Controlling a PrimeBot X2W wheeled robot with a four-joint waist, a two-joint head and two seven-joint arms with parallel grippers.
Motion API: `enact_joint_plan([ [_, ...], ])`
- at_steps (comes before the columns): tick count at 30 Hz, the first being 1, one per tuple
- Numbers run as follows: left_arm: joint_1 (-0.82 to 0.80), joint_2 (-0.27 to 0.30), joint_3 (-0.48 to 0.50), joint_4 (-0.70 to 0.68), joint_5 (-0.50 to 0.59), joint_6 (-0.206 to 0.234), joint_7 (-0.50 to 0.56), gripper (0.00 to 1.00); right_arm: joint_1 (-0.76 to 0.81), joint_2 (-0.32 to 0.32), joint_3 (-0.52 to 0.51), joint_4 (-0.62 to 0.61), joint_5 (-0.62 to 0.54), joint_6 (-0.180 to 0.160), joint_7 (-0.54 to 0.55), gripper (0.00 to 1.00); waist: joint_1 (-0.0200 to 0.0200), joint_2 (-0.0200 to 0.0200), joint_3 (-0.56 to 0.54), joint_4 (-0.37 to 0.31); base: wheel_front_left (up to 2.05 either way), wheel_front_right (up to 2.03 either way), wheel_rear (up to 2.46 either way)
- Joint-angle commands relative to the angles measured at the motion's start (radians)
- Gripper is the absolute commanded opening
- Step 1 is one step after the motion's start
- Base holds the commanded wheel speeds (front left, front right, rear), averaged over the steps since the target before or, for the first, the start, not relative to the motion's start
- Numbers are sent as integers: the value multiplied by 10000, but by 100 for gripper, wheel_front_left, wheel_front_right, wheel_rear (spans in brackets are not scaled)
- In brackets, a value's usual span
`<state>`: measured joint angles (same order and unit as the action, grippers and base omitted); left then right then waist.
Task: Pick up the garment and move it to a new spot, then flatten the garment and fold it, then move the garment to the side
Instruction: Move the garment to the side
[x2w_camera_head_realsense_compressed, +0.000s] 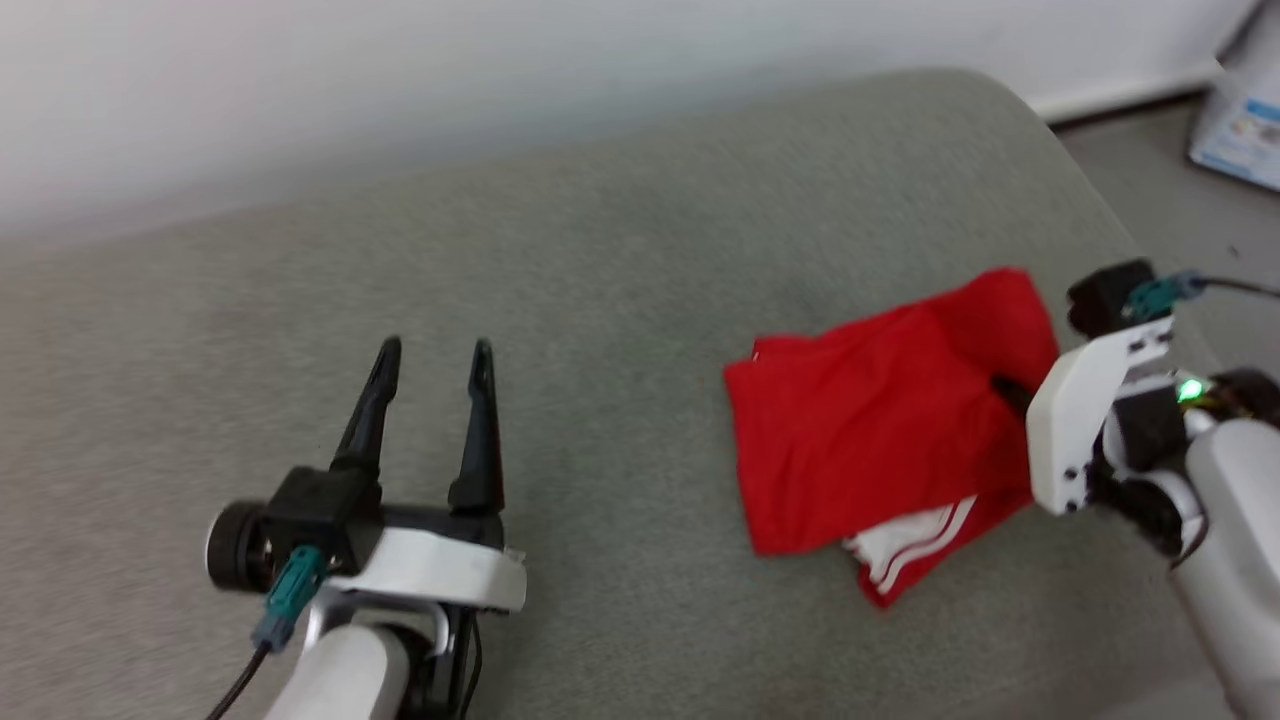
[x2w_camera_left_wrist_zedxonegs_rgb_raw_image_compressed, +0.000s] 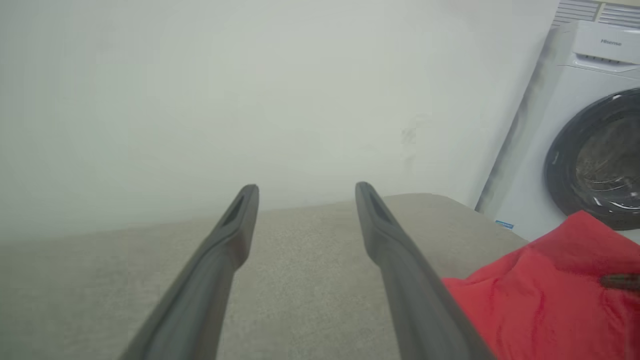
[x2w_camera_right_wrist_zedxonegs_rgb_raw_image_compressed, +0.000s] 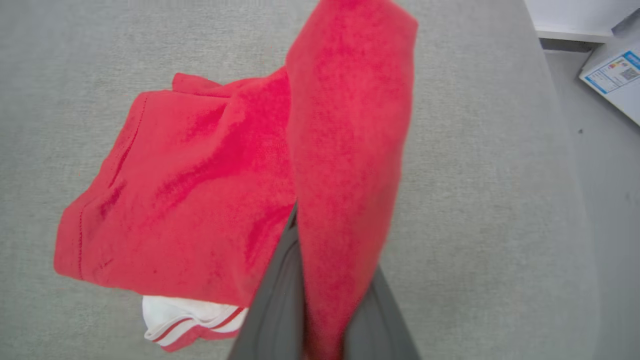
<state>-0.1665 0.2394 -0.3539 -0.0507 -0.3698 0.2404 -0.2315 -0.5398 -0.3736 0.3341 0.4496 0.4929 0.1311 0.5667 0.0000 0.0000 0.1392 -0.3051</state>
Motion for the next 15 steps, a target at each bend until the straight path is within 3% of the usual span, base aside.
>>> enact_joint_plan([
  [1, -328, 100, -42, -44, 124, -59, 88, 100, -438, -44, 1, 185, -152, -7, -272, 0, 0, 0, 1398, -1293, 0, 0, 0],
  [6, -1483, 313, -530, -265, 621, -384, 718, 100, -1860, -238, -749, 1709, -250, -9, -2050, 0, 0, 0, 2786, -1802, 0, 0, 0],
  [15, -2744, 470, -1092, -761, 1233, -687, 1462, 100, -3433, -735, -1659, 3780, -974, -9, -4127, 0, 0, 0, 4414, -1426, 0, 0, 0],
])
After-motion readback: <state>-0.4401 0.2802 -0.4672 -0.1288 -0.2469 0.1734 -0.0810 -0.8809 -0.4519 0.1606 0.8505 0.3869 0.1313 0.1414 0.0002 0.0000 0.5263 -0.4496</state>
